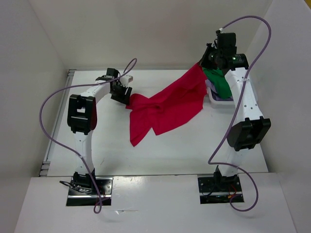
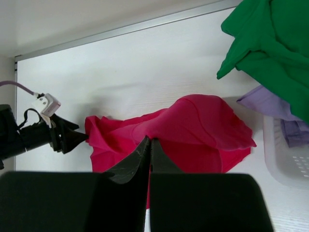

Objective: Fold and stack the t-shirts
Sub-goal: Flatten out the tshirt, then fold the flattened tshirt in 1/3 of the way

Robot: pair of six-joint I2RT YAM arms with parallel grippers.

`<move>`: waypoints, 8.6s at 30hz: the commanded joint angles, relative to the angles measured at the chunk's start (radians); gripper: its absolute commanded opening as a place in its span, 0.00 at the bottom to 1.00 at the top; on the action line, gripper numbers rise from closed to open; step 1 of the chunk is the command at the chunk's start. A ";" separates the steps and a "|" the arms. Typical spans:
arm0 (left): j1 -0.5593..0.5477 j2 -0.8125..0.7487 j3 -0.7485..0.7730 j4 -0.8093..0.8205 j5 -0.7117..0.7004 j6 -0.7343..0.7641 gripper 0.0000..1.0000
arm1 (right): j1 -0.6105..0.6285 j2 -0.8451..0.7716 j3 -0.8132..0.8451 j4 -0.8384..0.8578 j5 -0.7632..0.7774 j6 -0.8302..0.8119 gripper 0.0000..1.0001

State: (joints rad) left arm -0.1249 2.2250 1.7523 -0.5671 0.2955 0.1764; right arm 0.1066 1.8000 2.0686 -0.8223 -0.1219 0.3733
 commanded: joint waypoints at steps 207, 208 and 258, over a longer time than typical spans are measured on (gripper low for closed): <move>0.311 -0.364 -0.540 -0.071 -0.878 0.364 0.29 | 0.123 0.317 -0.361 0.087 -0.084 0.044 0.57; 0.311 -0.364 -0.550 -0.060 -0.891 0.364 0.38 | 0.123 0.303 -0.370 0.087 -0.073 0.044 0.63; 0.421 -0.444 -0.458 -0.238 -0.346 0.525 0.78 | 0.123 -0.246 -1.018 -0.149 0.134 0.237 0.69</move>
State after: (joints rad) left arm 0.2943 1.7199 1.2243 -0.7799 -0.1669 0.6506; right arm 0.2317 1.5936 1.0042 -0.9051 -0.0208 0.6067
